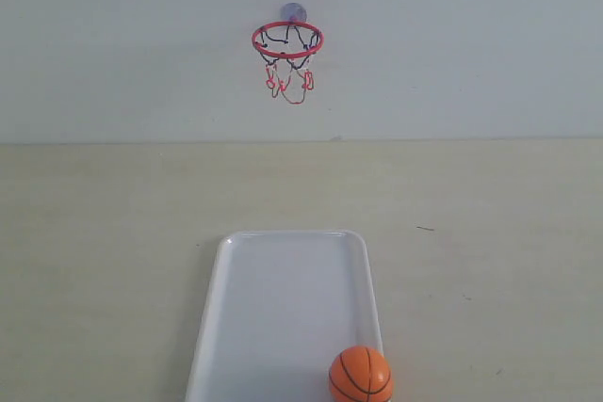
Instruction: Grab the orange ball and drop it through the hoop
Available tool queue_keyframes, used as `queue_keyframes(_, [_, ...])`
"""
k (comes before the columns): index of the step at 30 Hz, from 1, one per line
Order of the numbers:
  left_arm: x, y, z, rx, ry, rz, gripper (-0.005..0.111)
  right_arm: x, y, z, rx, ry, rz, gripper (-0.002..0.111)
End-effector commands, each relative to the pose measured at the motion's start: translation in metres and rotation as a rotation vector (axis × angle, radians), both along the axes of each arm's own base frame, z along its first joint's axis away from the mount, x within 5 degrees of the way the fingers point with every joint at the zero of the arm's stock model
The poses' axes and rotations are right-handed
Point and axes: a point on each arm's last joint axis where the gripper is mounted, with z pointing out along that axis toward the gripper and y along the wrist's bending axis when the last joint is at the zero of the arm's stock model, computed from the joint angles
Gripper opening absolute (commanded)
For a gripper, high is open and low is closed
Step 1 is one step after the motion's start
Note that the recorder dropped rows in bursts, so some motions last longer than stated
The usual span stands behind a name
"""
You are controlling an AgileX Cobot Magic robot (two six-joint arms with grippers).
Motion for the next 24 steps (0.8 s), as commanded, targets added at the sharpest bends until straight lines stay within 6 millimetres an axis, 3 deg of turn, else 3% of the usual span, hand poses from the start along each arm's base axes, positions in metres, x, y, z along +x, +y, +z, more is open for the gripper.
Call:
queue_keyframes(1, [0.0, 0.0, -0.001, 0.008, 0.001, -0.002, 0.004, 0.001, -0.001, 0.012, 0.01, -0.128, -0.017, 0.0])
queue_keyframes(6, [0.0, 0.0, -0.001, 0.008, 0.001, -0.002, 0.004, 0.001, -0.002, 0.02, 0.025, -0.225, -0.028, 0.0])
queue_keyframes(12, [0.0, 0.0, -0.001, 0.008, 0.001, -0.002, 0.004, -0.009, -0.008, 0.059, 0.094, -0.664, -0.076, 0.0])
queue_keyframes(14, [0.0, 0.0, -0.001, 0.008, 0.001, -0.002, 0.004, -0.011, -0.01, 0.066, 0.129, -0.689, -0.085, 0.0])
queue_keyframes(17, [0.0, 0.0, -0.001, 0.008, 0.001, -0.002, 0.004, -0.018, -0.01, 0.092, 0.104, -0.737, -0.09, 0.0])
queue_keyframes(20, [0.0, 0.0, -0.001, 0.008, 0.001, -0.002, 0.004, -0.012, -0.007, 0.121, 0.028, -0.611, -0.068, 0.0])
queue_keyframes(24, [0.0, 0.0, -0.001, 0.008, 0.001, -0.002, 0.004, 0.017, 0.003, 0.145, -0.087, -0.213, 0.01, 0.0])
